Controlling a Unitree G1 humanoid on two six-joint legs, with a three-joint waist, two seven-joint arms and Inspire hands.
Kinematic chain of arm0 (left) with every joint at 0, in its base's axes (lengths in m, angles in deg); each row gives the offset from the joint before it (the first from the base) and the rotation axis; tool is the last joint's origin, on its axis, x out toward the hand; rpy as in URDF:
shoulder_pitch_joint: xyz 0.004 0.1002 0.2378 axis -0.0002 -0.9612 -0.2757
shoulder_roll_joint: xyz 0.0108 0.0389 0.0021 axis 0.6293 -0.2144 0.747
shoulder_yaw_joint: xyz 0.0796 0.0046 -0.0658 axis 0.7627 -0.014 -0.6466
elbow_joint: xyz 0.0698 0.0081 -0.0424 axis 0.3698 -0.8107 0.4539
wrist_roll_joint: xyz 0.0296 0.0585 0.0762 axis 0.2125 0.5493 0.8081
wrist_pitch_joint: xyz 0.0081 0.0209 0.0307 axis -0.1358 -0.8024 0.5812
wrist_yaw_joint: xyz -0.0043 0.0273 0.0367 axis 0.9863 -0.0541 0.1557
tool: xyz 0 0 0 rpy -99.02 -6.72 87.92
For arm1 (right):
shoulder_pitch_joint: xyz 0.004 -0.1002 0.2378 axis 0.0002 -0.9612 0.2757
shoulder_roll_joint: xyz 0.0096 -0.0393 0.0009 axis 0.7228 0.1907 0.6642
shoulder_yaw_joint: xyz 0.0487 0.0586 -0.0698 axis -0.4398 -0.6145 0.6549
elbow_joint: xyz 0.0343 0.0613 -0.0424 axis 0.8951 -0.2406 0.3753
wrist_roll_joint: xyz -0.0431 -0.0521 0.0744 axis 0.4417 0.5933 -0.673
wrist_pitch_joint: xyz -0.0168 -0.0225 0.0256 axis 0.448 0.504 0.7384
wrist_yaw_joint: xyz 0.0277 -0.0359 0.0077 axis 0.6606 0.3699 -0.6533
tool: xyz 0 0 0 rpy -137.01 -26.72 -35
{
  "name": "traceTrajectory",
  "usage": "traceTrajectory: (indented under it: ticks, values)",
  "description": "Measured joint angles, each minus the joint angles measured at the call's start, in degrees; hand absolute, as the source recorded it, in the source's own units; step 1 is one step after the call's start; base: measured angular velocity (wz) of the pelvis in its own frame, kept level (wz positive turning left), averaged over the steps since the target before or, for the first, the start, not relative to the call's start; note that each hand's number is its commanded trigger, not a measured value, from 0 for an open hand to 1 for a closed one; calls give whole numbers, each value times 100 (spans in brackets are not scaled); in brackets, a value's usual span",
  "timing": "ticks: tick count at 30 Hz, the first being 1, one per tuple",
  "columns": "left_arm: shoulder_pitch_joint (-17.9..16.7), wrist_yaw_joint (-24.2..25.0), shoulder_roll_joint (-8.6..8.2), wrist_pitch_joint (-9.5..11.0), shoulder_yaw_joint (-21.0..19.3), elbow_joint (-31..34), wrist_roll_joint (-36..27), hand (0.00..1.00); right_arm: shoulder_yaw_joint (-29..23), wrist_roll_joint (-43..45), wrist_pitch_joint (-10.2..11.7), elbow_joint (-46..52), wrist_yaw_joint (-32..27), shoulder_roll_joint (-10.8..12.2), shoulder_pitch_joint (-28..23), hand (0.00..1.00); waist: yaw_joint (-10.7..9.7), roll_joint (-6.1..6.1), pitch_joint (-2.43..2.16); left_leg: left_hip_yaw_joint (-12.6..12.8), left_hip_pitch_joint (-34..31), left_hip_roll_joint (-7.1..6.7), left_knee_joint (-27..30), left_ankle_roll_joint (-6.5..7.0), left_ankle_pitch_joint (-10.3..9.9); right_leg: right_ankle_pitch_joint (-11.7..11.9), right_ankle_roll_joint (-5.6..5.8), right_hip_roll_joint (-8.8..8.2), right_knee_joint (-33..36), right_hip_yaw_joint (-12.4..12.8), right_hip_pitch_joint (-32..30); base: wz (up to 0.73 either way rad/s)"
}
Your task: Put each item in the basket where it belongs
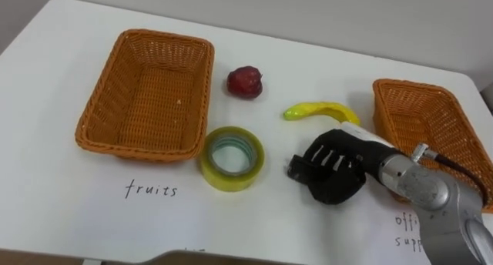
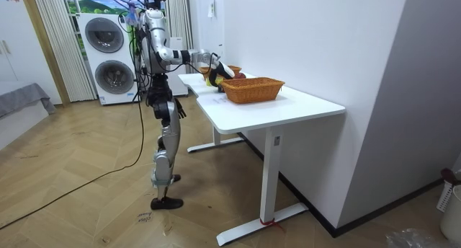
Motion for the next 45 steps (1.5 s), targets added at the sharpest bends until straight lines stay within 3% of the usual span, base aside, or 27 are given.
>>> traceTrajectory:
  ticks: [15,18,22,26,29,36,40,45]
  values:
    - [12,-9,0,3,-8,2,-204,0,-22,-454,23,46,-7,-5,-1,100,-100,-5,4,16,42,-4,13,0,1,0,0,-4,-1,19,16,0]
    - [-19,-13,-10,37,-102,-3,-161,0,-255,-583,185,137,-66,-11,5,100,-166,-6,4,69,66,-3,12,0,1,0,0,-7,0,40,19,-4]
    - [-67,-16,9,49,-310,-43,-156,0,-768,-670,321,572,-424,-223,9,100,-292,11,17,64,126,9,2,1,2,0,0,-14,-2,53,70,0]
    - [-274,-122,-4,55,-516,-58,-161,0,-1387,-855,426,1152,-833,-240,16,100,-461,26,35,76,163,9,-12,1,2,0,0,-9,-6,51,109,0]
    - [-345,-249,-90,55,-520,-79,-161,0,-1615,-928,436,1323,-1147,-245,15,100,-479,27,35,137,162,7,-12,1,1,0,0,-7,-2,55,83,-8]
    - [-336,-328,-202,56,-530,-234,-163,0,-1648,-1137,458,1471,-1676,-244,19,100,-477,44,30,187,168,10,-5,0,1,0,0,-2,6,70,77,-3]
    - [-357,-341,-250,56,-591,-224,-163,0,-1648,-1304,513,1514,-1992,-244,20,100,-462,107,-2,240,175,17,-5,1,1,0,0,-10,9,89,60,-6]
    - [-361,-343,-279,56,-679,-223,-164,0,-1661,-1329,549,1508,-2385,-244,29,100,-469,139,14,253,154,13,-5,1,2,0,0,-2,14,142,46,-2]
